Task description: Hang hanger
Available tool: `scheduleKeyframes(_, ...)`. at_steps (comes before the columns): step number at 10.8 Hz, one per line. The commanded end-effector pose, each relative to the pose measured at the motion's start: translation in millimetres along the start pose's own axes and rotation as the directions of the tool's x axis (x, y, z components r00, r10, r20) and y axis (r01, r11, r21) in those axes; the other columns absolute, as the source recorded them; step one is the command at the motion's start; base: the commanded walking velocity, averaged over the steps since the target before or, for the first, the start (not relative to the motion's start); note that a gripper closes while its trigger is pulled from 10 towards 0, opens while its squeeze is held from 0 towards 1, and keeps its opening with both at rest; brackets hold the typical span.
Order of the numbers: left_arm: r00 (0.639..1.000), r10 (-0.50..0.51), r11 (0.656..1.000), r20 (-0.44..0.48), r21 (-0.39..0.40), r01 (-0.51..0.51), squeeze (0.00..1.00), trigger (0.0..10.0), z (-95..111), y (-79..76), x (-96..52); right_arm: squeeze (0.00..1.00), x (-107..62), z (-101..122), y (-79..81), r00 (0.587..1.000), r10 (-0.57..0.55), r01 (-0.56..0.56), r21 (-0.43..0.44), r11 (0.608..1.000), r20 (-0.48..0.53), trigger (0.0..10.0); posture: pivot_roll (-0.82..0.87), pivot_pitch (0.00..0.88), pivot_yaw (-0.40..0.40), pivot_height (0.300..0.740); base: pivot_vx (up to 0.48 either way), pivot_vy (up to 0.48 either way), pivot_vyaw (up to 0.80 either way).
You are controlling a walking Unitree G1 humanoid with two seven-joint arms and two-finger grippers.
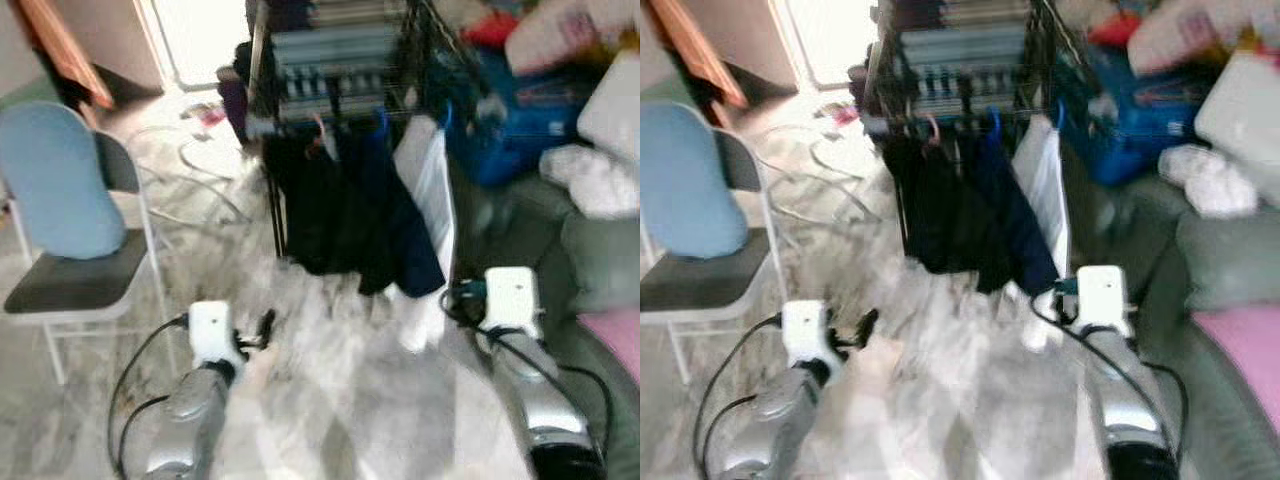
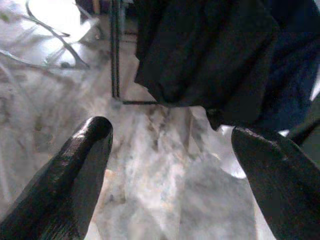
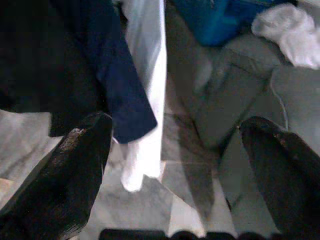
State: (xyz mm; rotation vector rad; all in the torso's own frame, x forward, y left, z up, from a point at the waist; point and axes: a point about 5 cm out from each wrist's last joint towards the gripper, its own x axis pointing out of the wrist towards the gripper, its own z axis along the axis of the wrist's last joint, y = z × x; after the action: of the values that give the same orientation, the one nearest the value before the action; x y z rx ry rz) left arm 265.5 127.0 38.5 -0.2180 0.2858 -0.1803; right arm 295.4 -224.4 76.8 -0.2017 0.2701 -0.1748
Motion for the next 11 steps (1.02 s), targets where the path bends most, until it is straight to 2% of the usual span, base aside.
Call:
scheduleKeyframes(1, 1.000, 0.024, 0.999, -0.001, 0.026, -0.024, 0.00, 10.0, 1.7, 7.8, -2.1, 0.00, 0.8, 5.5, 8.0, 0.999, 0.030, -0.030, 0.001, 1.000, 0.024, 10.0, -0.11, 0.000, 0.086, 0.740, 0.000, 0.420, 0.00)
scheduleKeyframes(2, 1.000, 0.026, 0.999, -0.002, 0.029, -0.026, 0.00, 10.0, 1.6, 7.9, -2.4, 0.00, 0.7, 5.4, 8.3, 0.999, 0.033, -0.033, 0.001, 0.999, 0.025, 10.0, -0.11, 0.000, 0.086, 0.740, 0.000, 0.424, 0.00)
scheduleKeyframes(6, 1.000, 0.029, 0.999, 0.001, 0.036, -0.029, 0.00, 10.0, -0.4, 6.8, -3.2, 0.00, 0.9, 5.3, 11.6, 0.998, 0.062, -0.062, -0.014, 0.998, 0.033, 10.0, -0.11, 0.000, 0.085, 0.740, 0.000, 0.000, 0.00)
scheduleKeyframes(11, 1.000, 0.025, 0.998, -0.004, 0.050, -0.025, 0.00, 10.0, -0.3, 4.6, -1.7, 0.00, 1.3, 4.0, 13.7, 0.997, 0.069, -0.069, -0.007, 0.998, 0.031, 10.0, -0.11, 0.000, 0.091, 0.740, -0.250, 0.000, 0.00)
